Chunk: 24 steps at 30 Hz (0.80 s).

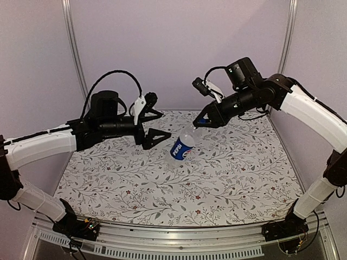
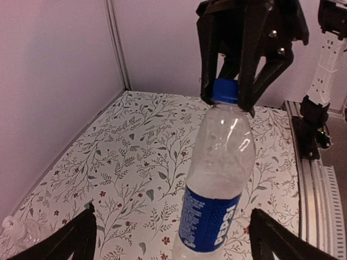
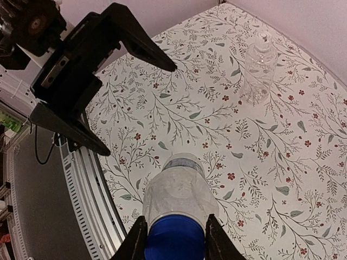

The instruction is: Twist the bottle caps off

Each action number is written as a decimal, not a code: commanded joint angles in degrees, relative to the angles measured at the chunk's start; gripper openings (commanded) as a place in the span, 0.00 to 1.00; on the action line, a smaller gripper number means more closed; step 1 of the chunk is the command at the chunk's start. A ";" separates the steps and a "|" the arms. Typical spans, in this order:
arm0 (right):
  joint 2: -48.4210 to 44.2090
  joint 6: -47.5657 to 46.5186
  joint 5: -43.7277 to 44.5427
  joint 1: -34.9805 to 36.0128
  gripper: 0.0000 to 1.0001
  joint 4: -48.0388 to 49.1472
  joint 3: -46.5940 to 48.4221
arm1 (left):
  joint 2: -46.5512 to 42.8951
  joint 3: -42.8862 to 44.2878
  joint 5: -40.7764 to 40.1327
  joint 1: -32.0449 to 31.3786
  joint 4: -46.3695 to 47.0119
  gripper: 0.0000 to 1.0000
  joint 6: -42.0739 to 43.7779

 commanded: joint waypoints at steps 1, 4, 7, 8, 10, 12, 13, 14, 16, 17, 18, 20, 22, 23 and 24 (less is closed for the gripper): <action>1.14 -2.10 -6.74 0.55 0.00 4.25 2.85 | 5.07 4.44 6.19 -4.68 -1.11 0.97 4.55; 1.64 -2.68 -7.14 0.60 0.00 4.05 4.51 | 8.62 6.55 9.17 -6.14 -2.17 0.94 5.86; 2.23 -3.41 -7.55 0.55 0.00 3.70 6.11 | 10.39 6.35 11.20 -6.42 -0.43 0.94 4.62; 2.34 -3.56 -7.83 0.55 0.00 3.58 6.51 | 10.57 5.93 11.37 -6.48 0.51 0.94 4.11; 2.54 -3.62 -8.38 0.55 0.00 3.76 6.79 | 10.41 4.93 11.19 -6.41 2.20 0.92 3.35; 2.56 -3.75 -9.06 0.55 0.00 4.01 6.71 | 10.13 3.92 10.73 -6.44 3.73 0.89 3.05; 2.60 -3.79 -9.33 0.55 0.00 4.12 6.76 | 10.00 3.54 10.59 -6.43 4.24 0.88 3.05; 2.77 -3.86 -9.78 0.55 0.00 3.98 6.98 | 9.85 3.26 10.41 -6.40 4.61 0.86 3.06; 3.32 -4.30 -10.13 0.56 0.00 3.01 7.89 | 9.60 2.93 9.85 -6.40 5.04 0.84 2.86; 3.65 -4.53 -10.12 0.56 0.00 2.27 8.52 | 9.47 2.80 9.56 -6.42 5.20 0.83 2.98; 3.98 -4.77 -10.01 0.57 0.00 1.91 8.89 | 9.35 2.60 9.16 -6.40 5.46 0.82 3.14; 4.58 -5.03 -10.02 0.56 0.00 1.65 9.47 | 9.35 2.38 8.51 -6.43 5.63 0.78 3.51; 5.04 -5.07 -10.73 0.57 0.00 1.38 10.19 | 9.24 2.23 7.76 -6.47 5.54 0.73 3.48; 5.46 -5.11 -10.82 0.56 0.00 0.98 10.68 | 9.08 1.94 7.55 -6.41 5.73 0.71 3.54; 5.72 -5.31 -10.68 0.56 0.00 0.53 10.93 | 8.71 1.59 7.17 -6.47 6.21 0.69 3.53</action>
